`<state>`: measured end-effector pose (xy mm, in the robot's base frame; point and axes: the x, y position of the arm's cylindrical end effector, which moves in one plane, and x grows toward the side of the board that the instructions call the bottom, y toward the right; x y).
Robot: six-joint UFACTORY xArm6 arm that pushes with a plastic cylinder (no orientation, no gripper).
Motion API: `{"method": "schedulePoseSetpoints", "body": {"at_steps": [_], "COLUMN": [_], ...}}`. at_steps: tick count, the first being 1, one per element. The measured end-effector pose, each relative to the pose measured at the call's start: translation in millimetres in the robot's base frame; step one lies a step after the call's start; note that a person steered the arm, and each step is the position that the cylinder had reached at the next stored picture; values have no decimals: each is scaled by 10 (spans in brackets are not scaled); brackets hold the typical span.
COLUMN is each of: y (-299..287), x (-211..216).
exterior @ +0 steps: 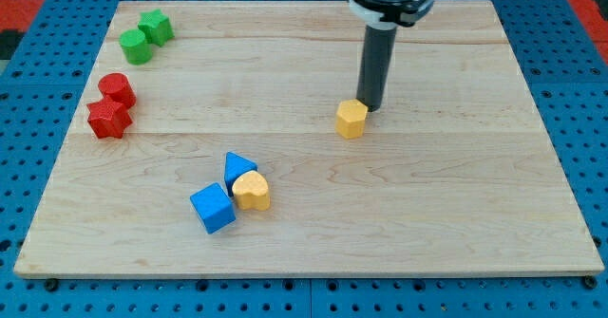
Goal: Push the yellow hexagon into the yellow heart
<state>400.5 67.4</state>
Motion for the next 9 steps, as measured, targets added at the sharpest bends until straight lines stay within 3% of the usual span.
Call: {"method": "schedulePoseSetpoints", "body": {"at_steps": [2,3,6,7,8,9], "y": [-567,-402,310,189,-423,-585], "x": [244,621,1015,1192,1124,1100]}}
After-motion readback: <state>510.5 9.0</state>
